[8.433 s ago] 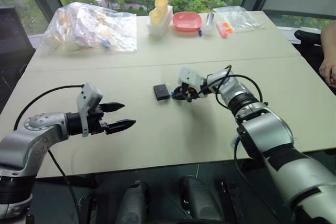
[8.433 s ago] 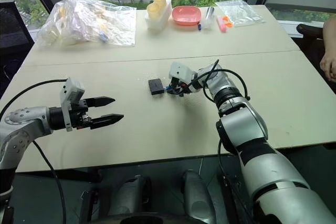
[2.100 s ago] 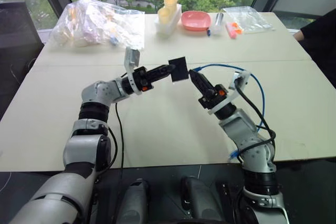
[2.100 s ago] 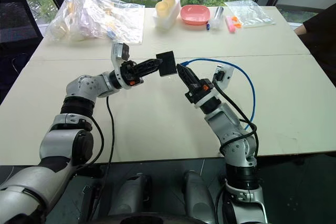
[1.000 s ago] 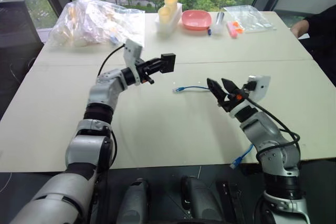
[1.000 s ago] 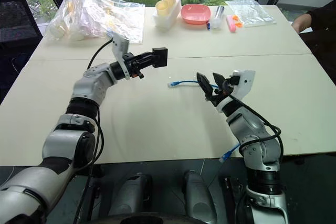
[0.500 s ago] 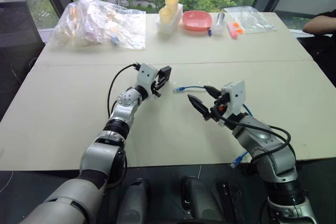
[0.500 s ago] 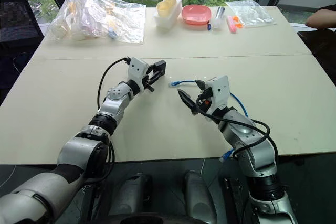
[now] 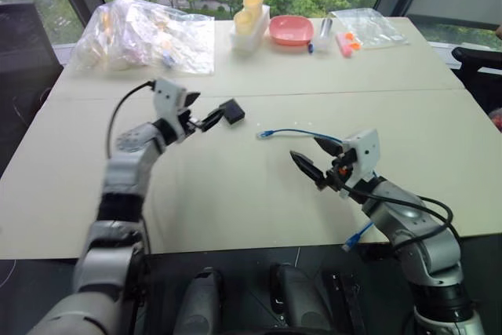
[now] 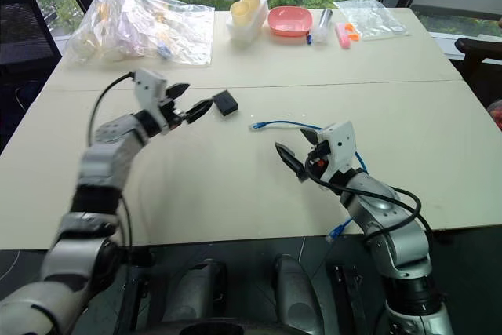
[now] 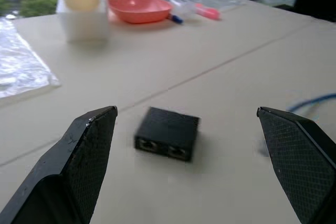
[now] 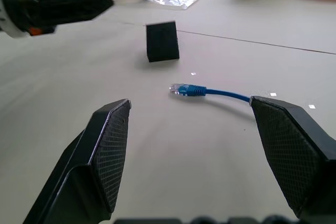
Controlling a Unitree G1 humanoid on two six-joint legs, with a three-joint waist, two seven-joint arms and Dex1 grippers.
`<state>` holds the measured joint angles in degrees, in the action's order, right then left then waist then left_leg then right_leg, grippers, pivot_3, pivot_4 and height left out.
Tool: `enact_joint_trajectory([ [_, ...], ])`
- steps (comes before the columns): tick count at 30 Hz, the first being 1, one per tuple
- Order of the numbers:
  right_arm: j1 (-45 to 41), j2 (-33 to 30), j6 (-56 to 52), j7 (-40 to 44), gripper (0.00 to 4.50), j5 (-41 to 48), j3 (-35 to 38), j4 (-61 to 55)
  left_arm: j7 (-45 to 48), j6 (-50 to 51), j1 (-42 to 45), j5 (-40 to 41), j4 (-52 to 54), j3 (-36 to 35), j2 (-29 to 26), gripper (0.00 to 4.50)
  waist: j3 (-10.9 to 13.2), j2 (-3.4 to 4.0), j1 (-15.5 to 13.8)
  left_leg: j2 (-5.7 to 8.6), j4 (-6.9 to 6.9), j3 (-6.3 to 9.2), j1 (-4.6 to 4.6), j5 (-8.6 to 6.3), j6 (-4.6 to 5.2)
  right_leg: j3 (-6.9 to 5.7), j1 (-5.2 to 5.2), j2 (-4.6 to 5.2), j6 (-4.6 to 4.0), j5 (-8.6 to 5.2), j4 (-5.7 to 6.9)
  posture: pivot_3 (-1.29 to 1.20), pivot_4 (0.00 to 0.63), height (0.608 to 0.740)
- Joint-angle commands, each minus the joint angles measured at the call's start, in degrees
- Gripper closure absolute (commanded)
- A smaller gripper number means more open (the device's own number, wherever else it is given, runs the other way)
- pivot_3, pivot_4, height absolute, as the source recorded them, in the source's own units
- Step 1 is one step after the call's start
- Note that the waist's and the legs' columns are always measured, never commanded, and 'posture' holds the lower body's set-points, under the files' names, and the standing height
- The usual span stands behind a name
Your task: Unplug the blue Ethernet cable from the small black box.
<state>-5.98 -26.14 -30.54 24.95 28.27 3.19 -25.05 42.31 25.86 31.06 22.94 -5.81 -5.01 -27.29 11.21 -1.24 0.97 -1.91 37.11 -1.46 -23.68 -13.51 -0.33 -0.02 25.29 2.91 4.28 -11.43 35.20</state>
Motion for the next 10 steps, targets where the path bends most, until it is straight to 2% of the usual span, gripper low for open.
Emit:
enact_joint_trajectory([
  [1, -0.27, -0.80, 1.54, 1.38, 0.71, -0.19, 1.90, -0.20, 2.68, 11.51, -5.24, 8.30, 12.80, -3.27, -4.76, 0.10, 0.00, 0.00, -0.07, 0.00, 0.01, 0.00, 0.06, 0.00, 0.00, 0.00, -0.04, 0.00, -0.06, -0.03, 0.01, 0.00, 0.150, 0.740],
  [6, -1.07, -0.66, 2.44, 3.17, 0.71, -1.08, 1.34, 2.34, 3.20, 16.20, -14.65, 11.31, 20.11, -5.42, -9.06, 0.10, 0.00, 0.00, -0.20, -0.02, 0.12, 0.01, 0.28, 0.00, -0.03, 0.00, -0.29, 0.03, -0.03, -0.09, -0.07, 0.00, 0.150, 0.740],
  [10, -1.43, -1.02, 2.17, 4.37, 0.71, -1.07, 1.45, 2.49, 1.26, 15.13, -20.10, 10.89, 22.59, -7.49, -9.48, 0.10, 0.00, 0.00, -0.20, -0.03, 0.09, -0.01, 0.26, -0.01, -0.03, 0.00, -0.24, 0.06, -0.06, -0.08, -0.08, 0.00, 0.150, 0.740],
])
